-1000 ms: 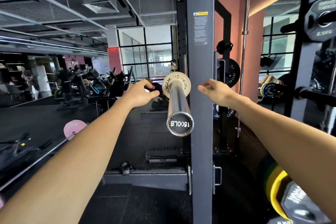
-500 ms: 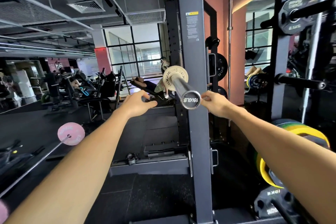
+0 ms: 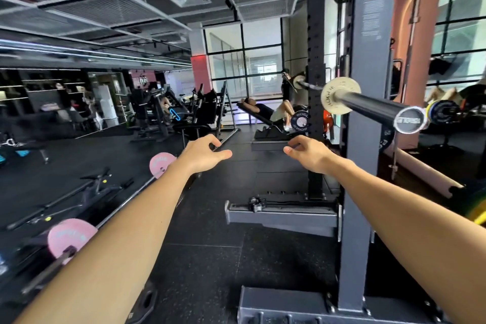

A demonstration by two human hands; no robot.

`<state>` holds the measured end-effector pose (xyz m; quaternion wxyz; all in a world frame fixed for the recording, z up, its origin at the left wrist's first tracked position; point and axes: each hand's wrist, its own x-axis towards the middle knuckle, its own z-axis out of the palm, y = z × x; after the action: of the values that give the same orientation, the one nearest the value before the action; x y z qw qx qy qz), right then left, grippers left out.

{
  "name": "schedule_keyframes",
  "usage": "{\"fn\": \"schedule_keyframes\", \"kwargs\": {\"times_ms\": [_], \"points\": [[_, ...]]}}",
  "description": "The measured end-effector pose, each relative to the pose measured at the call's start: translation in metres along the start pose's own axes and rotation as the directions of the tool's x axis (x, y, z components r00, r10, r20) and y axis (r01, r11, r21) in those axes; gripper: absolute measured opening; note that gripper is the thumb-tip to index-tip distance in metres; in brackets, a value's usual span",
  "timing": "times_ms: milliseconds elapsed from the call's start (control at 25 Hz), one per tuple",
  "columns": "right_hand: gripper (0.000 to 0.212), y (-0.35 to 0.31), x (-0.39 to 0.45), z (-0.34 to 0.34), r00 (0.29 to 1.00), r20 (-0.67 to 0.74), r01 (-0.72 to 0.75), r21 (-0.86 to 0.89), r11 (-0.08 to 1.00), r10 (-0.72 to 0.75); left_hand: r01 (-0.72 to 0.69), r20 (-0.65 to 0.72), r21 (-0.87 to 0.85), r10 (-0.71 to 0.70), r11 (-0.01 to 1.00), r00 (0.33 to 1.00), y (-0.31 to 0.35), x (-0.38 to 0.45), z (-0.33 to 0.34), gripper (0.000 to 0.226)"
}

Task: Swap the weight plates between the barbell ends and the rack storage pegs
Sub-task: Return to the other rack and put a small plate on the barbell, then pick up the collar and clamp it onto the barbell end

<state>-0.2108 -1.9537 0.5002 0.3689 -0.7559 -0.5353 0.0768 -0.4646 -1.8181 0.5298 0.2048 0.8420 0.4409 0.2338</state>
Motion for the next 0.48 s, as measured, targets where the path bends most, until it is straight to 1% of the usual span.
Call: {"fn": "schedule_keyframes", "kwargs": {"times_ms": [240, 480], "points": [[0.05, -0.022, 0.048, 0.045, 0.997, 0.081, 0.009, -0.018, 1.0, -0.008, 0.034, -0.011, 0.019, -0.034, 0.999, 0.999, -0.049, 0.032, -0.01, 0.052], [0.052, -0.005, 0.12, 0.065, 0.994, 0.11, 0.0, -0.054, 0.999, 0.006, 0.029, 0.0, 0.003, -0.029, 1.0, 1.0, -0.064, 0.109, 0.004, 0.052]]}}
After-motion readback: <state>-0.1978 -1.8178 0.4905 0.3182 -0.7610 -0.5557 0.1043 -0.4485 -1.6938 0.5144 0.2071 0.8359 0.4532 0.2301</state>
